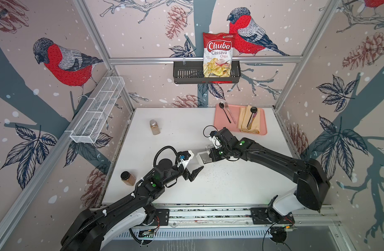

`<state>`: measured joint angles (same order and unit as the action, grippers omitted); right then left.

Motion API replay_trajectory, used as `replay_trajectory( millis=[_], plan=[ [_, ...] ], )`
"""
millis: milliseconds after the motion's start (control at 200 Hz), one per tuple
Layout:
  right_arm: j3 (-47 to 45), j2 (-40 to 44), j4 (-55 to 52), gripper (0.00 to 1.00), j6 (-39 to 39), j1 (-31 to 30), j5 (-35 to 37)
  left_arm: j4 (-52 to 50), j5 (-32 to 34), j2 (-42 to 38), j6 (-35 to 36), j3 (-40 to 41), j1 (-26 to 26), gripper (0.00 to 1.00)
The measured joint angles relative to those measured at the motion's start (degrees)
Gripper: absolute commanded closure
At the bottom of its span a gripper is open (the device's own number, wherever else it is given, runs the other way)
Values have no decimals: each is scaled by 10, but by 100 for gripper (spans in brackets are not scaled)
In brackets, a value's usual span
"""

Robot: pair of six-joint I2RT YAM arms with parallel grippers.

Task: Take the necklace out of the lift-off lid jewelry box
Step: Place the jewelry box at the center of the board.

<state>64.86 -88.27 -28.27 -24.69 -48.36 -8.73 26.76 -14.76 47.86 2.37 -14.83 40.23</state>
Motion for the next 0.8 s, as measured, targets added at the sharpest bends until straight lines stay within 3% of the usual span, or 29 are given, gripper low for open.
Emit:
replay_trajectory(
  millis=[360,390,485,575,695,800],
  plan=[
    [-30,-123,76,100,-27,-77,54,-68,150,-184,-223,94,-24,5],
    [-26,-135,80,97,-27,-80,58,-69,151,-194,-239,102,-31,6],
    [-11,-154,85,75,-28,-84,69,-84,149,-217,-283,114,-53,11],
    [-2,-152,83,52,-31,-85,87,-113,148,-205,-309,104,-68,15],
    [3,-126,68,47,-40,-86,101,-150,139,-138,-330,66,-75,21],
    [7,-97,50,46,-43,-86,112,-172,122,-43,-357,28,-79,33]
  ],
)
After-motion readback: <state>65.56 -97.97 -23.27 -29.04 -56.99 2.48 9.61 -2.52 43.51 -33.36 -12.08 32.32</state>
